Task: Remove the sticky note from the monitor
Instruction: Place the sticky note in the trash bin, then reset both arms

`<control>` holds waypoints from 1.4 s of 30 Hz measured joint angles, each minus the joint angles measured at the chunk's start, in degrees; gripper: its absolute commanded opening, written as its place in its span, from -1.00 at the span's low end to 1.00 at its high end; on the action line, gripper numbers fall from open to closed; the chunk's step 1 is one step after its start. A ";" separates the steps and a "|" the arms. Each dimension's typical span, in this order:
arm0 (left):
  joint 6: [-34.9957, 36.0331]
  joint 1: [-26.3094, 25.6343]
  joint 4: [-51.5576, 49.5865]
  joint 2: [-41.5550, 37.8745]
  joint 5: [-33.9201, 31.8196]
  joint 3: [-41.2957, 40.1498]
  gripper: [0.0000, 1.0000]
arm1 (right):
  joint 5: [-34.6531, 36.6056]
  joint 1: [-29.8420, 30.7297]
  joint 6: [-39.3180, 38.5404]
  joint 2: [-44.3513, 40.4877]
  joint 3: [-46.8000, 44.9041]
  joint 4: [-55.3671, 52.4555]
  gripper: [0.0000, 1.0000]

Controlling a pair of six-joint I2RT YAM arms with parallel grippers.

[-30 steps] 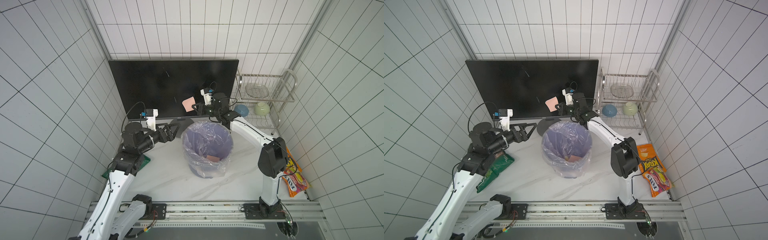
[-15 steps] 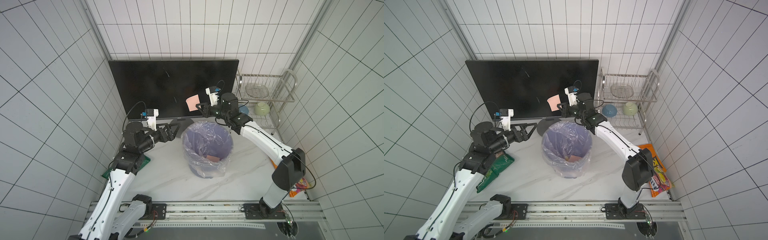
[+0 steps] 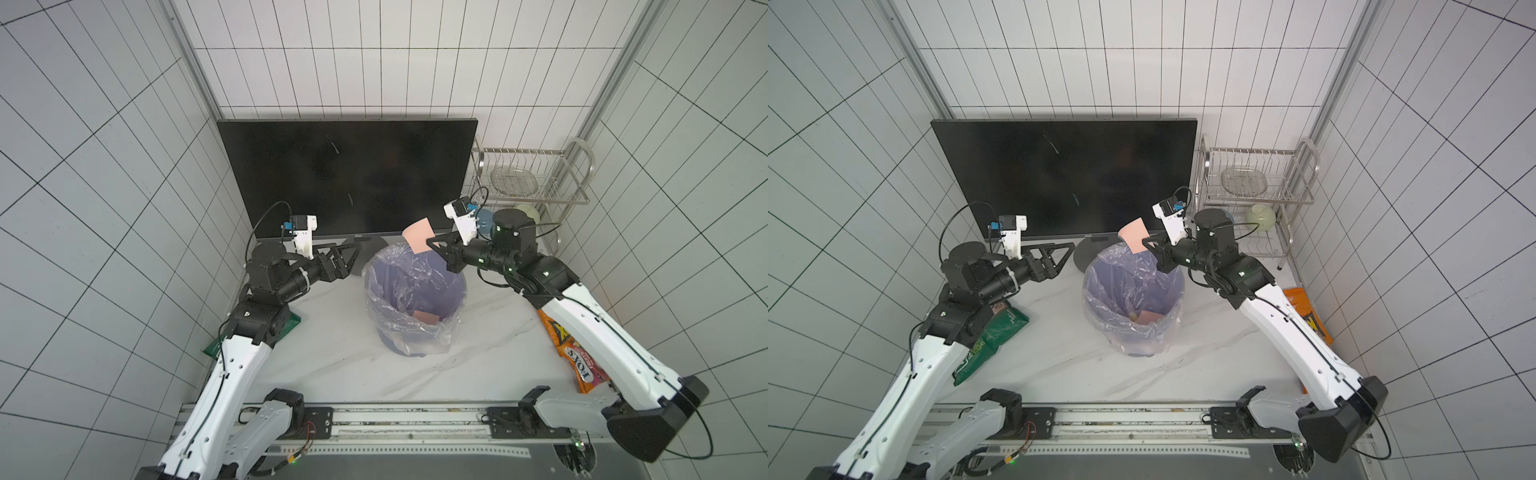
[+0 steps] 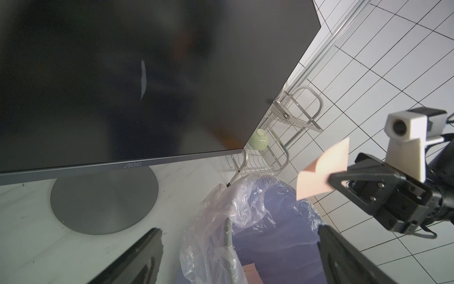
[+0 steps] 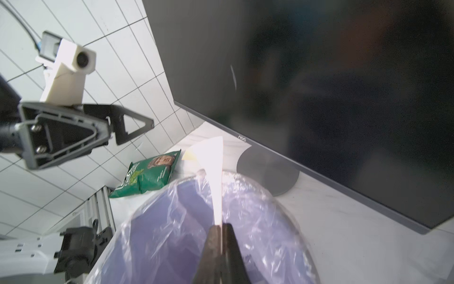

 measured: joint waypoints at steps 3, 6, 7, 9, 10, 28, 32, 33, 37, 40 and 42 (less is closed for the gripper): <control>-0.46 0.00 0.55 0.48 0.00 0.00 0.97 | 0.04 1.46 -1.92 -3.30 -3.15 -4.11 -0.96; -0.98 0.00 1.22 0.81 0.00 -0.02 0.97 | 0.35 2.80 -3.32 -4.31 -5.25 -7.58 -0.87; -1.11 0.00 1.46 0.90 0.00 -0.02 0.97 | 0.61 3.21 -3.76 -4.24 -5.55 -8.44 -0.80; -1.40 0.00 1.95 0.98 0.00 -0.07 0.97 | 1.60 3.69 -4.48 -4.07 -5.79 -9.86 -0.60; -1.49 0.00 2.10 1.01 0.00 -0.07 0.97 | 2.08 3.74 -4.90 -4.04 -5.79 -10.19 -0.45; -1.18 3.50 0.68 -1.57 -9.94 -1.92 0.97 | 13.22 -12.79 -3.82 -10.86 -10.23 -5.62 0.82; -0.28 3.76 -1.07 -5.25 -17.16 -4.04 0.96 | 18.03 -22.36 0.07 -16.31 -18.60 -2.75 0.91; -0.28 3.76 -1.22 -6.19 -18.49 -5.22 0.96 | 19.08 -24.48 1.20 -17.22 -21.11 -1.68 0.93; -0.96 2.75 0.15 -8.44 -25.53 -13.25 0.96 | 22.80 -29.90 4.81 -17.99 -31.43 2.40 0.96; -1.05 1.49 2.64 -7.30 -32.13 -20.98 0.96 | 24.46 -31.89 7.56 -16.28 -38.62 6.62 0.98; -0.85 1.31 3.91 -4.66 -36.24 -24.33 0.97 | 25.57 -32.46 9.05 -14.47 -42.69 10.71 0.97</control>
